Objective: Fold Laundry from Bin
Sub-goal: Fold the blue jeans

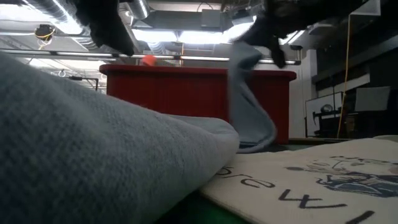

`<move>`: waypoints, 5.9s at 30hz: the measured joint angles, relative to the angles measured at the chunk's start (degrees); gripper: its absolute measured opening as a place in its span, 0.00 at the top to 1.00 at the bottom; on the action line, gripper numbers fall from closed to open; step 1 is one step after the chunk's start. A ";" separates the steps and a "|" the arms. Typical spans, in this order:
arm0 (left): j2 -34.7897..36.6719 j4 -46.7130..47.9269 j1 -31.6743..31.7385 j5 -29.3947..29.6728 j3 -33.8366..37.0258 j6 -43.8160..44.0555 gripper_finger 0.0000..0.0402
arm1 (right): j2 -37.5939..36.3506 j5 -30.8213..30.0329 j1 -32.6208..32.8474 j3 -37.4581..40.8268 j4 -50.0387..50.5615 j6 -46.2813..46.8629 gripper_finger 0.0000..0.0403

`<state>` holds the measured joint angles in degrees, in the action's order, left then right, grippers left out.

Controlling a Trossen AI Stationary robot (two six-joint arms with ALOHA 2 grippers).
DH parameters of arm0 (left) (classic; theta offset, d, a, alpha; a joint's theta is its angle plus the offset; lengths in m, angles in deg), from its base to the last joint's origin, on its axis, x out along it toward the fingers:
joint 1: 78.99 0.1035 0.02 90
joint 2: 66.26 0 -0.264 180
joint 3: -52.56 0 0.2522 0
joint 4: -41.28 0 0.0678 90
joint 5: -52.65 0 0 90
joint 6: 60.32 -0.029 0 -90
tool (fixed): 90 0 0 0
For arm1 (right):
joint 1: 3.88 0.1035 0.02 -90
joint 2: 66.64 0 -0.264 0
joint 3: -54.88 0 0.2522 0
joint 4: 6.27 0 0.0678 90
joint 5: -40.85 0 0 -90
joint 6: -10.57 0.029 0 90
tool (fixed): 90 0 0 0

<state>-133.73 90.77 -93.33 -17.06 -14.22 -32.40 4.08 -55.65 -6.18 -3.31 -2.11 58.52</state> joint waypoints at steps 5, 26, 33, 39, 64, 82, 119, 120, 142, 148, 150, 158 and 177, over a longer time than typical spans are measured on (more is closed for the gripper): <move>1.17 9.32 0.97 0.06 -4.48 0.00 0.69 | 11.91 -0.22 3.75 -3.09 -17.29 -0.19 0.98; 18.51 39.02 0.28 -4.41 -12.01 13.78 0.69 | 58.62 5.16 7.21 -51.94 -14.33 -1.76 0.97; 19.61 39.23 0.28 -4.82 -12.01 17.07 0.69 | 66.12 4.59 7.21 -57.94 -12.08 1.70 0.97; 18.20 38.59 0.28 -3.91 -11.10 20.04 0.69 | 67.27 2.75 7.21 -58.33 -12.41 2.66 0.97; 17.08 38.17 0.28 -1.72 -10.09 21.18 0.69 | 75.73 -4.24 9.79 -70.78 -17.86 1.16 0.97; 17.05 38.37 0.28 -1.67 -10.06 21.06 0.69 | 76.46 -7.87 9.68 -71.75 -9.76 1.15 0.97; 10.60 38.25 -8.43 -4.42 -10.02 27.29 0.69 | 59.24 2.03 7.67 -71.84 29.23 -33.49 0.67; 9.81 38.26 -9.20 -4.38 -10.02 27.63 0.69 | 58.59 1.83 7.67 -71.84 33.15 -34.71 0.67; -7.60 20.08 -20.14 -4.07 7.02 34.75 0.69 | 58.32 -4.01 7.05 -66.88 62.68 -46.38 0.67; -7.54 18.52 -19.74 -4.51 14.26 36.56 0.69 | 58.43 -2.26 7.12 -58.34 57.78 -45.18 0.67; -7.55 18.01 -19.74 -4.46 15.42 37.12 0.69 | 58.39 -1.64 7.12 -57.05 57.09 -44.88 0.67; -7.53 21.36 -19.77 -8.68 12.04 37.58 0.69 | 56.23 -0.26 7.12 -55.82 55.07 -43.88 0.67; -7.51 33.41 -13.10 2.28 -2.77 36.02 0.69 | 43.90 -14.08 6.51 -55.99 53.14 -49.94 0.67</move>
<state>-141.24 124.18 -106.43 -14.78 -16.99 3.62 47.98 -69.73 0.33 -59.31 51.03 8.58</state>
